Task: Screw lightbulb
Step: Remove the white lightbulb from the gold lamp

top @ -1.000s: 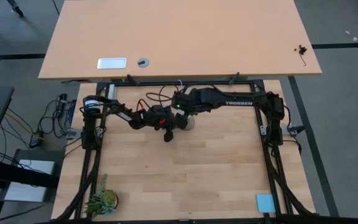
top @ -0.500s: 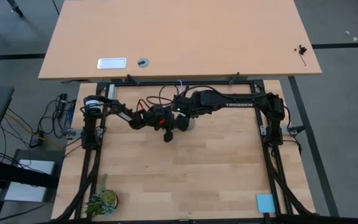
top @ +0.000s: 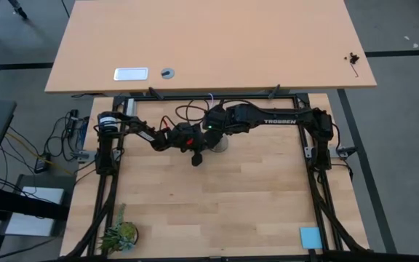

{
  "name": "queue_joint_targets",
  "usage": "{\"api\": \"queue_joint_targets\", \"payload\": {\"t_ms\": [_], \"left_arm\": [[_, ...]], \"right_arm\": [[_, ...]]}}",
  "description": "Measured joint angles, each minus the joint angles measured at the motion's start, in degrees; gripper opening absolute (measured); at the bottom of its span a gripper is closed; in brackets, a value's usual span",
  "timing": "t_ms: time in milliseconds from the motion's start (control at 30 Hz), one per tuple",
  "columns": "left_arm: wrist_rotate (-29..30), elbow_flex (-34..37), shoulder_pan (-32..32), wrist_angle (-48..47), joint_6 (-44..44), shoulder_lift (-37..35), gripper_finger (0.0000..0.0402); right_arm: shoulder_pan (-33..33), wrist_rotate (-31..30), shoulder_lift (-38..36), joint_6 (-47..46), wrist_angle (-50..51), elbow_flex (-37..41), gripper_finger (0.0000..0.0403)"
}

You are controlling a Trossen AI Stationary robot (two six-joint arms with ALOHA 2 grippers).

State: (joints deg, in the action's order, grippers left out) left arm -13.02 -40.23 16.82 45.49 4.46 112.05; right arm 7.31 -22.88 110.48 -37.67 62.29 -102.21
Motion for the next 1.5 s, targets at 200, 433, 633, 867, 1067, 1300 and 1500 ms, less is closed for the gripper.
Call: {"api": "queue_joint_targets", "payload": {"t_ms": [200,433,633,867,1067,1300,1500], "left_arm": [[0.02,0.00,0.09,0.03,0.18,0.00,0.0001],[0.04,-0.02,0.11,-0.01,0.19,-0.02,0.0001],[0.08,-0.04,0.11,-0.05,0.25,-0.02,0.0001],[-0.42,-0.07,0.04,-0.23,1.30,-0.02,0.0001],[-0.59,-0.13,0.04,-0.23,1.30,-0.04,0.0001],[-0.81,0.06,0.03,-1.68,1.26,-0.03,0.0001],[-1.01,0.07,0.00,-2.92,1.27,0.00,0.0001]], "right_arm": [[-0.39,1.46,-0.02,-1.80,-5.09,3.81,0.0292],[0.37,2.32,0.00,-0.33,-7.63,8.15,0.0307],[1.69,4.56,-0.02,10.65,-7.84,8.04,0.0263],[3.63,13.95,-0.28,45.18,-7.91,7.69,0.0244],[4.08,15.57,0.24,55.28,-2.92,3.18,0.0244],[4.04,15.35,0.09,51.98,-2.30,0.59,0.0251],[3.59,15.09,0.02,47.86,-2.61,1.50,0.0287]]}}
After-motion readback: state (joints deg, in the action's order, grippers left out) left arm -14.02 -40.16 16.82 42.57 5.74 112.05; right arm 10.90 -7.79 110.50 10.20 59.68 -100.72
